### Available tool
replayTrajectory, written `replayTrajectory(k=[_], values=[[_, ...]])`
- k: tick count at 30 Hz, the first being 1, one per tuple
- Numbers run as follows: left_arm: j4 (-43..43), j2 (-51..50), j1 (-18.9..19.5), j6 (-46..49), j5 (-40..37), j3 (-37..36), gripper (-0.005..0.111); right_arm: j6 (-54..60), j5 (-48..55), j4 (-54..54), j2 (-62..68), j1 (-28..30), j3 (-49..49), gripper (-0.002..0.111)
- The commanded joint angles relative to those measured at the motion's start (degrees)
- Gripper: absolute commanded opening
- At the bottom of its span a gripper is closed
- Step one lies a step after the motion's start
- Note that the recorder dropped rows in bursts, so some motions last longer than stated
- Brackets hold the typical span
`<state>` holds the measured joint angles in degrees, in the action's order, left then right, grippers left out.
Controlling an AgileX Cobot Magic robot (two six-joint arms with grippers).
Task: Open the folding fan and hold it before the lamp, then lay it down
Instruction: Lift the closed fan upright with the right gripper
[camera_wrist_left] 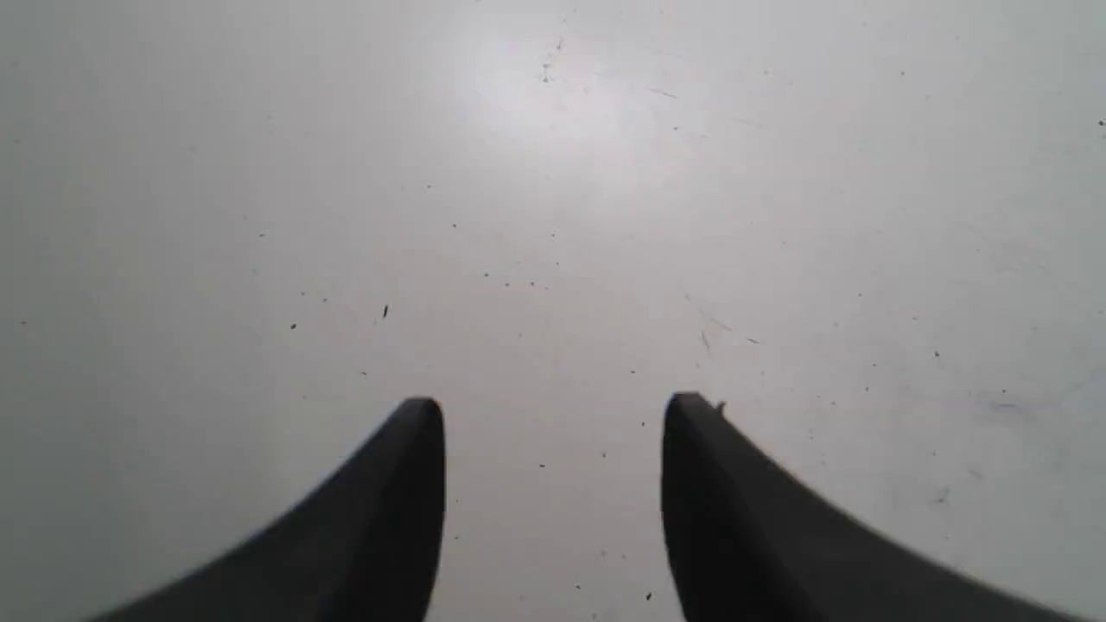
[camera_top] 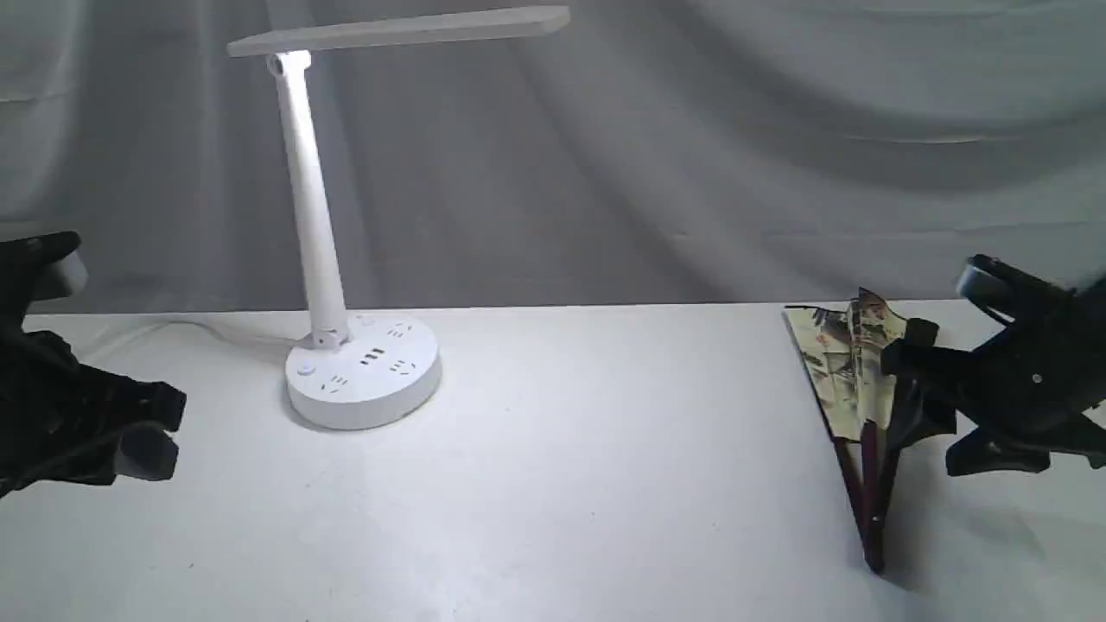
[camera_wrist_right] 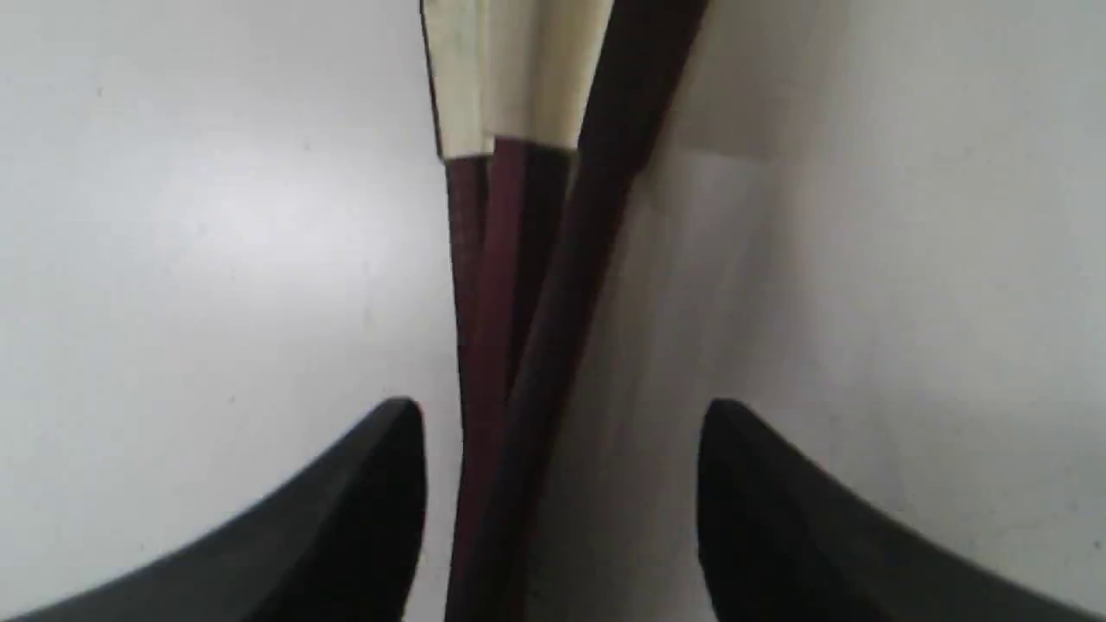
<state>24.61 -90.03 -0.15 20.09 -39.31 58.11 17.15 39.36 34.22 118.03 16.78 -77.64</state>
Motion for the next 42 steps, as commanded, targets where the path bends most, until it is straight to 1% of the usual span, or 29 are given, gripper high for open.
replayTrajectory(k=[1, 3, 5, 8, 10, 17, 20, 22, 28, 34, 38, 42], values=[[0.4, -0.1, 0.2, 0.0, 0.3, 0.3, 0.041, 1.0, -4.4, 4.2, 0.8, 0.7, 0.2, 0.048], [0.4, -0.1, 0.2, 0.0, 0.3, 0.3, 0.041, 2.6, -6.2, 7.4, 1.2, 1.0, 0.2, 0.048], [0.4, -0.1, 0.2, 0.0, 0.3, 0.3, 0.041, 6.2, -6.5, 13.1, 2.1, 1.5, 0.2, 0.048], [0.4, -0.1, 0.2, 0.2, 0.3, 0.3, 0.041, 13.7, -4.2, 24.4, 3.6, 2.7, 0.2, 0.048], [0.4, -0.1, 0.2, 0.2, 0.3, 0.3, 0.041, 16.3, -2.3, 28.6, 4.2, 4.2, 0.2, 0.048], [0.4, -0.1, 0.2, 0.2, 0.3, 0.3, 0.041, 19.7, 2.4, 32.2, 4.6, 9.3, 0.2, 0.048], [0.4, -0.1, 0.2, 0.2, 0.3, 0.3, 0.041, 25.7, 6.7, 38.7, 6.0, 10.6, 0.2, 0.048], [0.4, -0.1, 0.2, 0.2, 0.3, 0.3, 0.041, 28.5, 8.9, 42.1, 7.4, 10.7, 0.2, 0.048], [0.3, -0.1, 0.2, 0.1, 0.3, 0.3, 0.041, 34.5, 9.5, 48.9, 11.7, 10.6, 0.2, 0.048], [0.3, -0.1, 0.2, 0.1, 0.3, 0.3, 0.041, 35.4, 8.7, 54.0, 14.1, 10.6, 0.2, 0.048], [0.3, -0.1, 0.2, 0.1, 0.3, 0.3, 0.041, 39.6, 8.7, 58.3, 15.2, 10.5, 0.2, 0.048], [0.3, -0.1, 0.2, 0.1, 0.5, 0.3, 0.041, 40.2, 8.6, 59.6, 15.7, 10.4, 0.2, 0.048]])
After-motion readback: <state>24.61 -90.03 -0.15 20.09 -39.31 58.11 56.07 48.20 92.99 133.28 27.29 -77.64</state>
